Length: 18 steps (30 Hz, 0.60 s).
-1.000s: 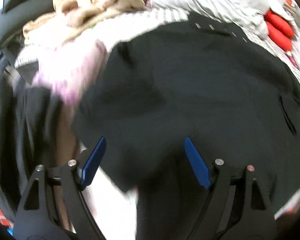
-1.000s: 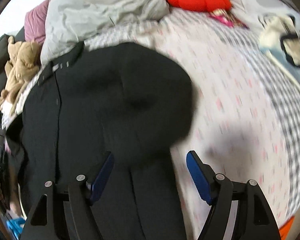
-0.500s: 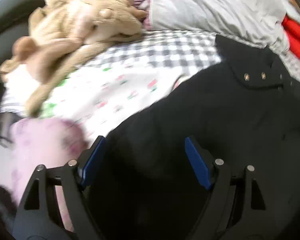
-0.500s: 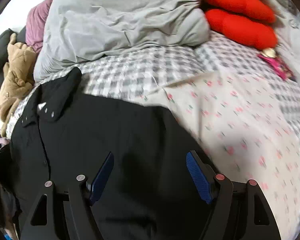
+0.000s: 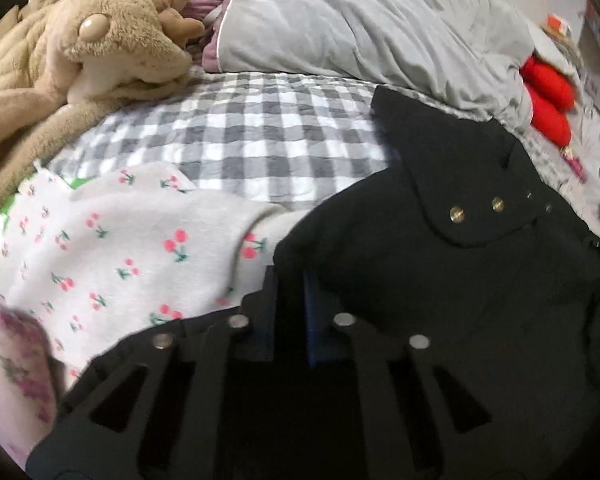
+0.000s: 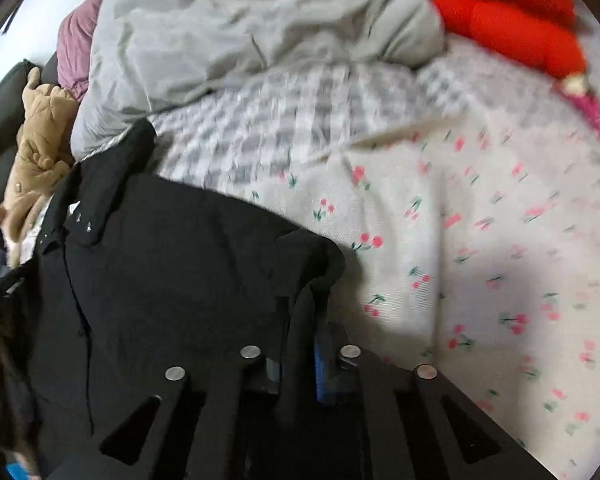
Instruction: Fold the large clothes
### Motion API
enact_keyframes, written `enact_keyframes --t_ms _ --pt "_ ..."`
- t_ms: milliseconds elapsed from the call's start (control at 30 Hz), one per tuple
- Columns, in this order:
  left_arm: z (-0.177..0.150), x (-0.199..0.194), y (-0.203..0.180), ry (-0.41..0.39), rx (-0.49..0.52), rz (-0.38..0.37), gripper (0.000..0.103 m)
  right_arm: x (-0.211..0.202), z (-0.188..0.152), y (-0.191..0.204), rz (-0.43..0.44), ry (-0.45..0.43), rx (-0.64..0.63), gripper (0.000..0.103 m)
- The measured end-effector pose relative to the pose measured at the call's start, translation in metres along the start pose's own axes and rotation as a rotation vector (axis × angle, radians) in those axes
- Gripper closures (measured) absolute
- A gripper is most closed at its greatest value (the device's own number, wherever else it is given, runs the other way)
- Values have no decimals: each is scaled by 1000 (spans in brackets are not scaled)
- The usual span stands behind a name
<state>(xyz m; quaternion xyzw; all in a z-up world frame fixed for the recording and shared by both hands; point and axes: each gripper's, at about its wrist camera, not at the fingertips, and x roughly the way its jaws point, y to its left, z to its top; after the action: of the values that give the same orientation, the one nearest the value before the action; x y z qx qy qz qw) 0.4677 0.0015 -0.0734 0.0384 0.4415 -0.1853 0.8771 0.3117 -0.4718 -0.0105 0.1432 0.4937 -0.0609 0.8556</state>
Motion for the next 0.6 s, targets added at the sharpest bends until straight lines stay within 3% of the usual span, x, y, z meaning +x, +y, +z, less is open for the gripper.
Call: enact_keyframes --t_ms 133,200,300,400,467,500,533,567,600 --pt "4 -24 -27 -101 52 -5 96 -47 1 11 -102 -155 -27 98" --pt "14 -44 -38 -180 44 -63 96 -74 6 9 -157 -229 -13 98" --pt "27 -56 -57 -235 52 -118 95 -95 13 4 -255 -293 -14 98" --pt "35 -37 -73 -231 68 -25 88 -87 22 -7 -325 -272 2 93" --pt "35 -9 -69 -154 1 96 83 -67 26 -20 -333 -193 44 85" --pt "33 -2 -67 -121 -38 118 82 -63 25 -23 -338 -163 62 85" --pt "30 -2 -65 -108 -65 111 80 -63 23 -26 -316 -149 76 83" --pt "24 -8 -66 -106 -76 95 68 -70 19 -26 -277 -155 81 74" --pt "21 -13 -68 -110 -70 90 46 -78 15 -24 -255 -163 75 67"
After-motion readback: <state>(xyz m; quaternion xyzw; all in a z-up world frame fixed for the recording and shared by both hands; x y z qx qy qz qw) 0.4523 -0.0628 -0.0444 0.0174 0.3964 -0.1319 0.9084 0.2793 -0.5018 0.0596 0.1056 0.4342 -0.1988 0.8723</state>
